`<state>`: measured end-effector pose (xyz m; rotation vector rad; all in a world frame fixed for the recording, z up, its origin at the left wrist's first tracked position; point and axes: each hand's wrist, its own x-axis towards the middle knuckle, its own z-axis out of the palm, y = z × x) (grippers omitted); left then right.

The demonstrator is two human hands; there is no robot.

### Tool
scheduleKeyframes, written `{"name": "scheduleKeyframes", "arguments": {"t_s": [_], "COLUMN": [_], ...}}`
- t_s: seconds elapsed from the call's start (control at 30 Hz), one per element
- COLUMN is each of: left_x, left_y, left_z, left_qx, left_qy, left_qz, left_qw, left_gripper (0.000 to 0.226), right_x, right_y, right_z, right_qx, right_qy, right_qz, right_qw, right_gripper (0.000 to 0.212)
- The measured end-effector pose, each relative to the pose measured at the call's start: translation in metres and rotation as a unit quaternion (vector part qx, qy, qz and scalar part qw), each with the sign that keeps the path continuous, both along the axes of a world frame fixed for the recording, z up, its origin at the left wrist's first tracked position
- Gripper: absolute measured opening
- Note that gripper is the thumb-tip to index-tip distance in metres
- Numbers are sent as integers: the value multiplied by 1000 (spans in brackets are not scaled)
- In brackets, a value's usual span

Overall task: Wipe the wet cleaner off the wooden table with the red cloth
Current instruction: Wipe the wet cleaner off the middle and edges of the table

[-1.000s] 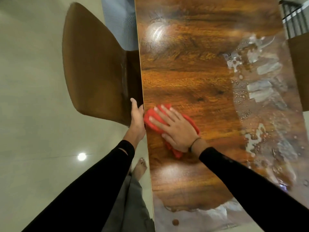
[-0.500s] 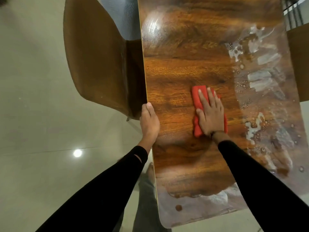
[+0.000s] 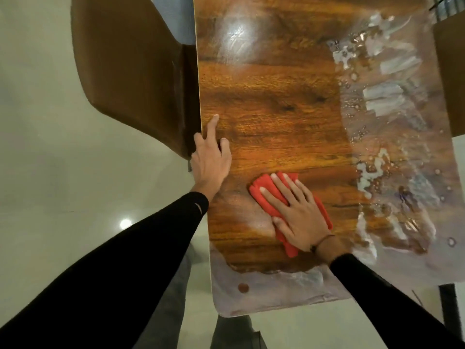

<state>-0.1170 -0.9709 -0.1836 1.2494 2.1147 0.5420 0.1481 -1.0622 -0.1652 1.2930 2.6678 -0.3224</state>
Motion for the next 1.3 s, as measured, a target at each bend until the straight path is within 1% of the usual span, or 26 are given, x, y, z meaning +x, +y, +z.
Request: {"name": "scheduleKeyframes", "arguments": {"t_s": [0.07, 0.1, 0.17, 0.27, 0.33, 0.4, 0.47, 0.57, 0.67, 0.73, 0.83, 0.9, 1.0, 1.07, 1.1, 1.17, 1.23, 1.3], "left_x": [0, 1, 3, 4, 3, 1, 1, 4, 9, 12, 12, 12, 6, 0, -4, -11, -14, -11], "left_y": [0, -1, -3, -6, -6, -6, -7, -10, -12, -12, -10, -9, -5, -4, -4, -6, -7, -7], "left_z": [-2, -3, -6, -9, -9, -9, -8, -8, -5, -2, -1, -4, -12, -18, -20, -21, -19, -17], "left_qx": [-1, 1, 9, 19, 32, 49, 58, 51, 49, 53, 55, 57, 66, 66, 63, 59, 61, 59], "left_qy": [24, 35, 50, 57, 59, 50, 40, 41, 38, 41, 48, 52, 36, -9, -37, -85, -103, -101], "left_qz": [5, 4, -2, -1, 3, 5, 9, 12, 10, 9, 9, 7, 1, 1, 0, -8, -10, -2], "left_qw": [1000, 999, 999, 998, 998, 998, 997, 998, 998, 998, 997, 997, 997, 998, 997, 995, 993, 993], "left_gripper": [58, 58, 58, 56, 56, 55, 55, 54, 54, 54, 54, 55, 55, 53, 52, 51, 51, 50], "right_x": [31, 42, 59, 57, 35, 12, -5, -15, -4, 18, 49, 57, 45, 20, 3, -31, -58, -74], "right_y": [8, 16, 41, 92, 117, 130, 127, 93, 39, 11, 0, 12, 49, 70, 74, 66, 35, -13], "right_z": [0, 1, 4, 7, 6, 2, 0, 0, 0, -1, -3, -3, -5, -7, -7, -7, -7, -7], "right_qx": [-9, -11, -9, 3, 16, 33, 43, 37, 24, 9, 5, 12, 25, 36, 39, 40, 26, -4], "right_qy": [-2, 0, 7, 25, 30, 33, 39, 34, 46, 52, 40, 36, 33, 29, 23, 17, 29, 50], "right_qz": [56, 56, -5, -138, -179, -182, -155, -73, 11, 44, 42, 6, -71, -77, -60, 10, 98, 184], "right_qw": [998, 998, 1000, 990, 983, 982, 986, 996, 999, 998, 998, 999, 997, 996, 997, 999, 994, 982], "right_gripper": [76, 76, 76, 77, 77, 76, 76, 78, 81, 82, 81, 81, 81, 82, 82, 82, 81, 77]}}
